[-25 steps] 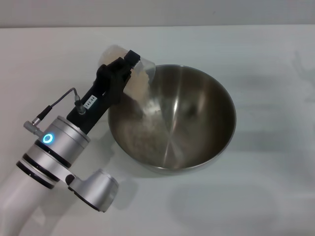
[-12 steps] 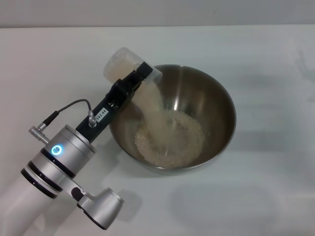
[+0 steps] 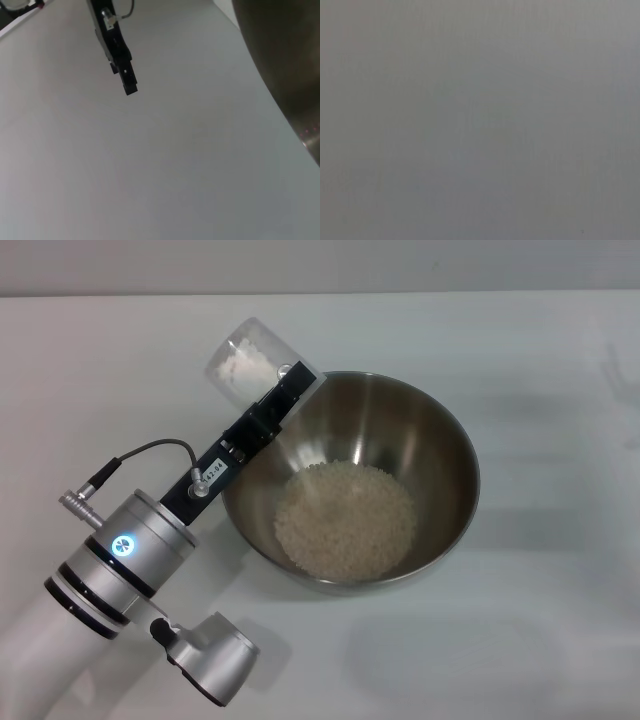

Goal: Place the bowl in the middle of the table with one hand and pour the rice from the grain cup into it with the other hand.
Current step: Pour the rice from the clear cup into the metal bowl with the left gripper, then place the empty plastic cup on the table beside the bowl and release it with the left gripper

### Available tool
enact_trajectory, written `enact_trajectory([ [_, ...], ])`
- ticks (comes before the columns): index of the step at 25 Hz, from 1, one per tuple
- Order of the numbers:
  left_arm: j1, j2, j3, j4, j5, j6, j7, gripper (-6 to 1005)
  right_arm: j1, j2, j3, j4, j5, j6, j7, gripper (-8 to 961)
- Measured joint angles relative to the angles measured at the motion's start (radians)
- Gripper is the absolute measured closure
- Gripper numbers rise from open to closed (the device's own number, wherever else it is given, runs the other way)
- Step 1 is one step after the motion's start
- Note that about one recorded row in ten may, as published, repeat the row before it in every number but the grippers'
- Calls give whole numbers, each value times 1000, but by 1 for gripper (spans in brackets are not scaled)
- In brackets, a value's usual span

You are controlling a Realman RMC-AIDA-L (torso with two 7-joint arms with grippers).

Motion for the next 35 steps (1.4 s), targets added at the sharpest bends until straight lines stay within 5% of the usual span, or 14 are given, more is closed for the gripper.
enact_trajectory([
  [22,20,0,-35,-24,28,-10,-42,960,-8,0,0,-3,-2,-6,-2,178],
  [29,43,0,-58,-25,27,21,-310,960,-4,0,0,-3,-2,-6,-3,178],
  [35,78,0,-160,-48,25,50,-711,960,-5,0,0,-7,-3,-6,-3,179],
])
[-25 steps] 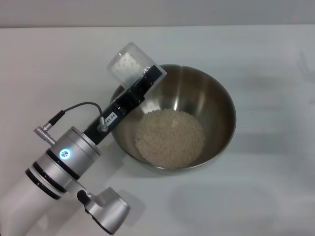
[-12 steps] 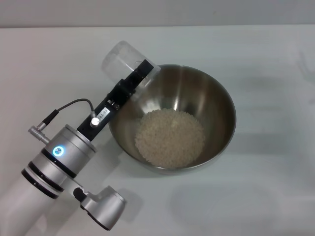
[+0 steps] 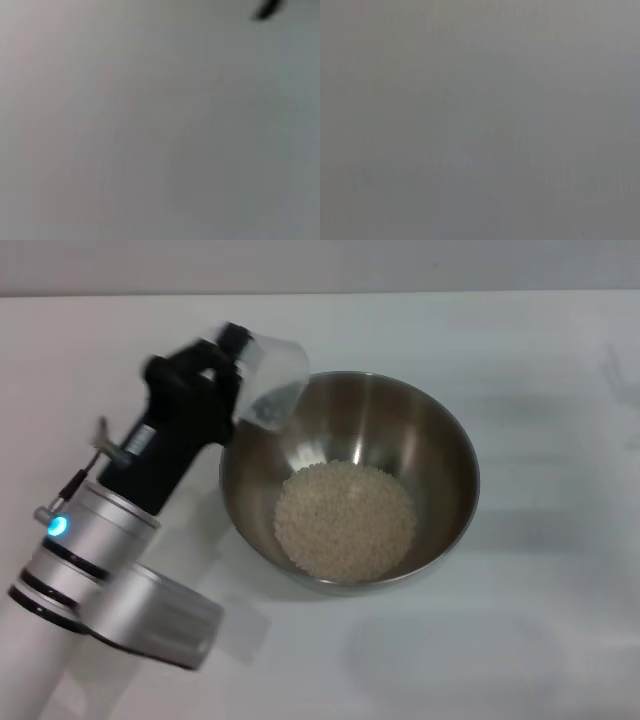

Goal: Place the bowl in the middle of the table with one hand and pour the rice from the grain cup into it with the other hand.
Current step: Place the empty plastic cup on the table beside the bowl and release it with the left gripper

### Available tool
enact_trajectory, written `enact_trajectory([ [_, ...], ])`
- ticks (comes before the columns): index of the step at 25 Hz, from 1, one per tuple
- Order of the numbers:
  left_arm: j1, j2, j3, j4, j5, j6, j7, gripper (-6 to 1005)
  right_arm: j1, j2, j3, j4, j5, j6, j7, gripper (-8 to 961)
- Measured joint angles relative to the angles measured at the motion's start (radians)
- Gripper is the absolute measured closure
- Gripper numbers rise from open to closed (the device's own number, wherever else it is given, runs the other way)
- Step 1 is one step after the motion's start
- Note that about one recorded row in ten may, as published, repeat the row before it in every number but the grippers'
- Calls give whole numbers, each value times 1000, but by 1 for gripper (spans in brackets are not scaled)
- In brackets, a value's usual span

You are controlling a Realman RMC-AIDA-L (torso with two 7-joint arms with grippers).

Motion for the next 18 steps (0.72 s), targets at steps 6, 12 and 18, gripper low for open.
enact_trajectory([
  [6,42,0,-159,-1,-3,-3,-529,959,-3,0,0,-4,0,-16,0,179],
  [12,57,0,-228,9,-111,-97,-888,959,3,0,-2,-9,0,-17,10,179],
  [18,54,1,-229,10,-215,-225,-1028,959,9,0,-5,-17,0,-15,11,179],
])
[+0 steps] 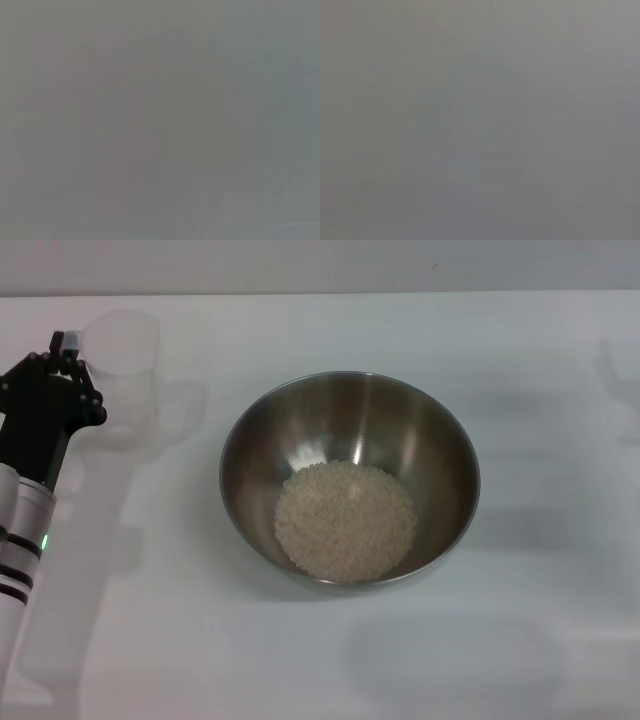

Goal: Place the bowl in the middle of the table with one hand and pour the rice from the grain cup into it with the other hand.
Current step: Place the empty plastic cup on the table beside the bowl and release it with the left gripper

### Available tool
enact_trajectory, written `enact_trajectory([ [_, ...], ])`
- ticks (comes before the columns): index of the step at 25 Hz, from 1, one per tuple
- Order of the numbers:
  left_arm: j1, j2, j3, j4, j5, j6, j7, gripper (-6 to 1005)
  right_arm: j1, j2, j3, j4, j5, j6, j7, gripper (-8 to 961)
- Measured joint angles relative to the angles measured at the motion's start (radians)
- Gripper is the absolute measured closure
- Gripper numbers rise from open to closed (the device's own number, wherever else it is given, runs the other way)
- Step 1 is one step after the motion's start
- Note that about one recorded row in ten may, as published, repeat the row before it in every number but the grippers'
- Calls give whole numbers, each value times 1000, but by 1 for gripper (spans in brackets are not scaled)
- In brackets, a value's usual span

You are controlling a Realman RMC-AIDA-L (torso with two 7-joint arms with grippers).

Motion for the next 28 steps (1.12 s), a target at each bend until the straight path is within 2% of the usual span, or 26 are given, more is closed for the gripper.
enact_trajectory([
  [5,-5,0,0,2,-18,-29,-26,958,-1,1,-2,-7,0,-5,0,179],
  [15,-11,-1,12,-6,-42,-183,-70,958,0,1,0,-5,0,-5,0,179],
  [28,-6,-1,31,-23,-45,-229,-112,957,0,0,-2,-5,0,-6,1,179],
])
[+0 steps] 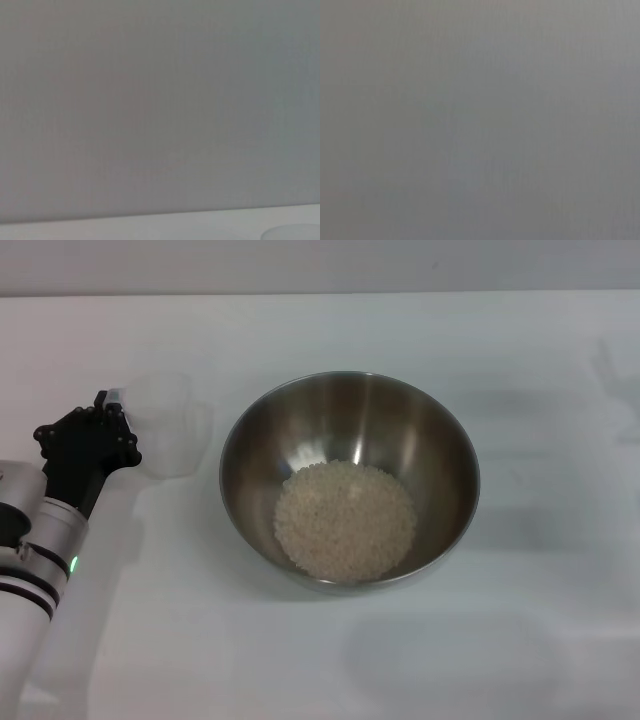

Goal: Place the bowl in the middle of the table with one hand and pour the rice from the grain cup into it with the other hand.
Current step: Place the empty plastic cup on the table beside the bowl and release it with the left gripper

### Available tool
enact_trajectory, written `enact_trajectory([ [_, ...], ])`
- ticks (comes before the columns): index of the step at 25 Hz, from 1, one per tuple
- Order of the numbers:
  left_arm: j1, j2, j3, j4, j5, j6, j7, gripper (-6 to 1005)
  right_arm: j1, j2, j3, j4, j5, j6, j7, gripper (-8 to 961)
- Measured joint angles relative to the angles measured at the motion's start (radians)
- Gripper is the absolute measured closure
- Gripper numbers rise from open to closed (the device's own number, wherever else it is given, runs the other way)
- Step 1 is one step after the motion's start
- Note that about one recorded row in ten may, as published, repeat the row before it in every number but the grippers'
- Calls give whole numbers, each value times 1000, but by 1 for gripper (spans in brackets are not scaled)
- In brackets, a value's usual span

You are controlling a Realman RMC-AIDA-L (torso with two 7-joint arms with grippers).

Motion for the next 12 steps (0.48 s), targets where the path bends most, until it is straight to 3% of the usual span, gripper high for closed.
enact_trajectory([
  [7,9,0,2,18,1,-6,-109,957,-2,0,0,1,0,0,0,179],
  [12,30,6,30,29,12,1,-170,827,-2,0,0,2,0,0,0,179],
])
